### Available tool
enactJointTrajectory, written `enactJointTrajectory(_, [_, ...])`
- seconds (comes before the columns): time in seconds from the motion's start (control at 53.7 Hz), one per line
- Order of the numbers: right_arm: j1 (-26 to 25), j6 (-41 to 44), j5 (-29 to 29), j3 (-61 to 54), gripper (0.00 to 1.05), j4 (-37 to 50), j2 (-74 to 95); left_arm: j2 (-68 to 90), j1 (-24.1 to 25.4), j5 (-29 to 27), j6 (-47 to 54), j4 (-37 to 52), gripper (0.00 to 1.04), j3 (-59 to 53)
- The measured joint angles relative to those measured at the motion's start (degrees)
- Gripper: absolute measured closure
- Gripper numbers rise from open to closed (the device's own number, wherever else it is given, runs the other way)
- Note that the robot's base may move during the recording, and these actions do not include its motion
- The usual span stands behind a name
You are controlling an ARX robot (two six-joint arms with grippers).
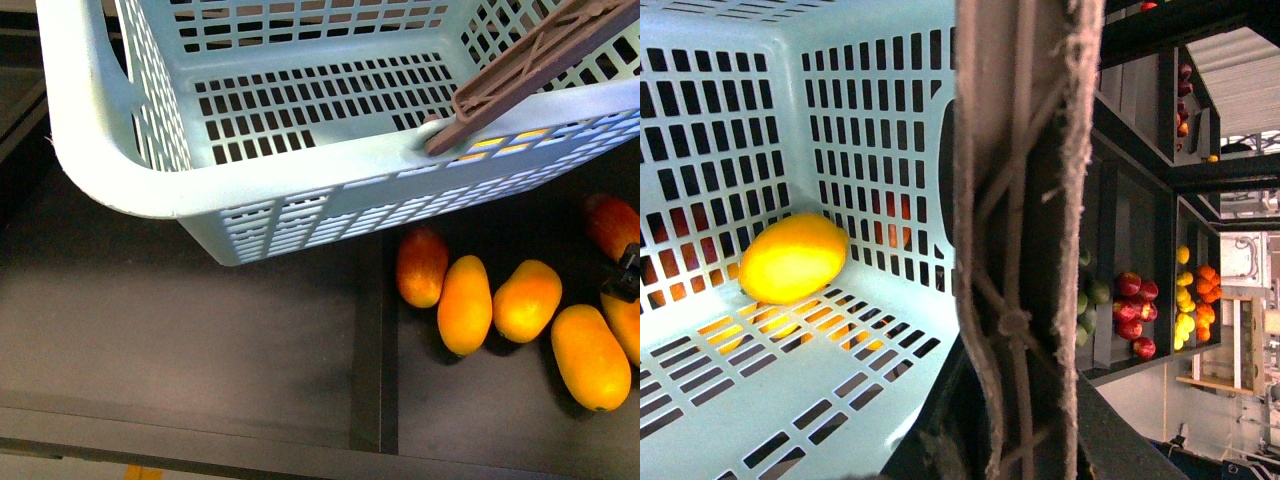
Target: Pick lemon and mango into basket
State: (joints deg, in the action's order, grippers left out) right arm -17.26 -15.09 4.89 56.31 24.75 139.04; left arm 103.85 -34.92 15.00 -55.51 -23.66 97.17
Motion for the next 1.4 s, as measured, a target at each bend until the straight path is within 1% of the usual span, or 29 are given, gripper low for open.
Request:
enactJointTrajectory(0.13, [0.3,-0.6,-1.0,1.0,0.1,0.0,0.7,0.0,0.0,0.0,0.0,0.0,0.98,0.0])
enactJointTrajectory(0.261, [0.6,-0.6,-1.5,1.6,0.28,-0.8,1.2,0.0,0.0,0.1,0.0,0.0,0.98,0.0])
enactJointTrajectory(0.317, [0.7,-0.6,-1.7,1.5,0.34,-0.5,1.2,0.0,0.0,0.1,0.0,0.0,0.98,0.0])
enactJointTrajectory(0.41, [0.6,-0.6,-1.7,1.3,0.39,-0.2,1.2,0.0,0.0,0.2,0.0,0.0,0.98,0.0])
enactJointTrajectory(0.503, [0.6,-0.6,-1.7,0.9,0.42,0.0,1.2,0.0,0.0,0.2,0.0,0.0,0.98,0.0])
enactJointTrajectory(0.763, [-0.7,-0.6,-0.8,-1.0,0.46,-0.3,0.0,0.0,0.0,0.0,0.0,0.0,0.98,0.0])
enactJointTrajectory(0.875, [-2.3,-0.4,0.0,-3.6,0.46,-0.9,-2.7,0.0,0.0,0.1,0.0,0.0,0.98,0.0])
enactJointTrajectory(1.024, [-6.1,-0.3,2.8,-7.0,0.47,-2.7,-10.4,0.0,0.0,0.1,0.0,0.0,0.98,0.0])
enactJointTrajectory(1.21, [-10.7,-2.2,7.3,-10.0,0.47,-5.1,-23.1,0.0,0.0,0.1,0.0,0.0,0.98,0.0])
enactJointTrajectory(1.397, [-12.7,-2.0,8.8,-12.8,0.47,-9.1,-36.2,0.0,0.0,0.1,0.0,0.0,0.98,0.0])
